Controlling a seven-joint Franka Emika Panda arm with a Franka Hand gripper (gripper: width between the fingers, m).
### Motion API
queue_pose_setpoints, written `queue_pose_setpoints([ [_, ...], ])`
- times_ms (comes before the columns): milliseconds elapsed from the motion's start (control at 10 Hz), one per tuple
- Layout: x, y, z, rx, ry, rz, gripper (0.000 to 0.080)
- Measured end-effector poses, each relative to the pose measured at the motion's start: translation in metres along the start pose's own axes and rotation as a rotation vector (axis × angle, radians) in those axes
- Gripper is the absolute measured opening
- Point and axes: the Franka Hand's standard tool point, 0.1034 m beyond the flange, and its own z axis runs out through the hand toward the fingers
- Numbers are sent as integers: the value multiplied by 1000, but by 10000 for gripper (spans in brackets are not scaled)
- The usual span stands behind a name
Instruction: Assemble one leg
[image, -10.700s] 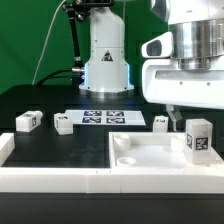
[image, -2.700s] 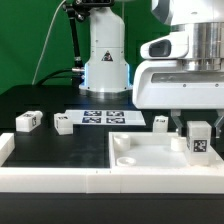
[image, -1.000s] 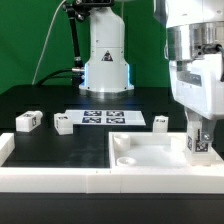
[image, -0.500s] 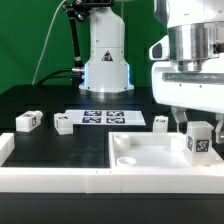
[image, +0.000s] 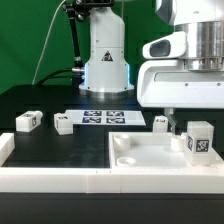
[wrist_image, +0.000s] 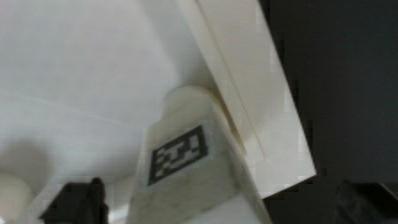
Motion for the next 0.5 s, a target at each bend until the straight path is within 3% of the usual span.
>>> queue_pose_setpoints([
  [100,1,1,0,-11,3,-133,649],
  [400,1,2,0,-11,4,-189,649],
  [500,1,2,0,-11,4,-189,529],
])
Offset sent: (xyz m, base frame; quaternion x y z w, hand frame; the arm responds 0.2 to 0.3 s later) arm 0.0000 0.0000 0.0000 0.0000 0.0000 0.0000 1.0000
